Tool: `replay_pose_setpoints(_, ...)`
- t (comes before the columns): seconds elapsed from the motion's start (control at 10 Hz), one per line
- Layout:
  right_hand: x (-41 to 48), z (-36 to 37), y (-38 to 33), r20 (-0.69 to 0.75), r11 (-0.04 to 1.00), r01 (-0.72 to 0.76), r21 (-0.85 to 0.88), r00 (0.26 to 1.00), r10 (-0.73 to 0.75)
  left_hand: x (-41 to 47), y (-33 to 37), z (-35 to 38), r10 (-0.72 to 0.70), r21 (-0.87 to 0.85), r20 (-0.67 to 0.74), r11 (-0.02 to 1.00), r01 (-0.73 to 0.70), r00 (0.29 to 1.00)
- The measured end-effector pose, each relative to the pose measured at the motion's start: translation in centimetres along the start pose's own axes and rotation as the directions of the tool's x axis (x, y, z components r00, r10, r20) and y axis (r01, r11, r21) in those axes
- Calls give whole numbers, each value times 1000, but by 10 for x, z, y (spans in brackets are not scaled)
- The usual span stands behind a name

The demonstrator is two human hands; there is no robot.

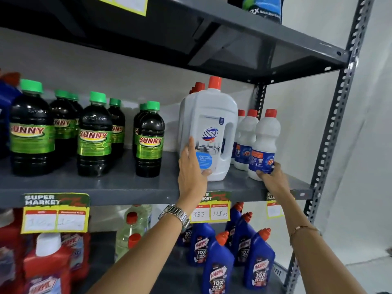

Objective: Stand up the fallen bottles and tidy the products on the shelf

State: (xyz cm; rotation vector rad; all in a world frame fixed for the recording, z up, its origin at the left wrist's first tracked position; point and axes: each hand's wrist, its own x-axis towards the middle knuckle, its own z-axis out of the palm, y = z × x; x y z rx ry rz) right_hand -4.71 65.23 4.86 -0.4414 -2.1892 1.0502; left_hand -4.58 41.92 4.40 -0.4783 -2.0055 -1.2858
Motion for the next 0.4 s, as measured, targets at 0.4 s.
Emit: replay_pose_setpoints(0.4,1,-1,-3,67,995,-25,94,998,19,-1,4,-3,8,18,9,1000,-8,1000)
